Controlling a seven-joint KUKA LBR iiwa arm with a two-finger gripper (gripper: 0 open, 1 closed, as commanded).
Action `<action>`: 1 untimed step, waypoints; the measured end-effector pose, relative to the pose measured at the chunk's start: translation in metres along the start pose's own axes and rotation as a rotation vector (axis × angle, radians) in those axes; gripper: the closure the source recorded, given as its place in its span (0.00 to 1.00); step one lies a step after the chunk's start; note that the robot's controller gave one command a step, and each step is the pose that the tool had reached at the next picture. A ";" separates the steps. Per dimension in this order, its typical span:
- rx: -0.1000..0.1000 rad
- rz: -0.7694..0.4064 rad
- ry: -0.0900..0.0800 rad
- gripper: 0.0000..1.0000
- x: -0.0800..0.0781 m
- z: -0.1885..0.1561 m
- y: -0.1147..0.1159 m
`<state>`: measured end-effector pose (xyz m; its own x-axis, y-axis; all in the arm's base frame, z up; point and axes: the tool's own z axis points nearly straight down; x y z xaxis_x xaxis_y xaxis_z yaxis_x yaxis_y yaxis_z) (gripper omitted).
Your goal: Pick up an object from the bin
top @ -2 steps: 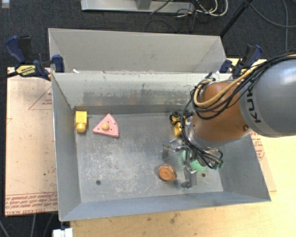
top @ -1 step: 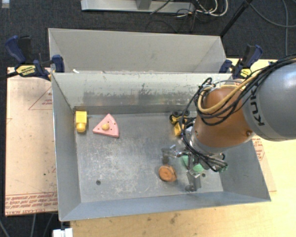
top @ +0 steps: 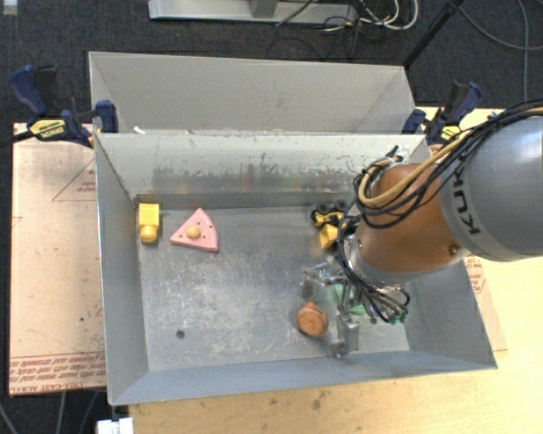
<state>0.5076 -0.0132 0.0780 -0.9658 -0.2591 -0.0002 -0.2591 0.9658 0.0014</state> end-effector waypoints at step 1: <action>0.000 -0.230 0.000 1.00 -0.002 0.008 0.019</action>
Offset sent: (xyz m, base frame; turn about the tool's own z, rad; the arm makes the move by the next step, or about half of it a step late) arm 0.0000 0.0000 0.0000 0.0000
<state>0.5049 0.0062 0.0698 -0.8813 -0.4725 -0.0003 -0.4725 0.8813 0.0015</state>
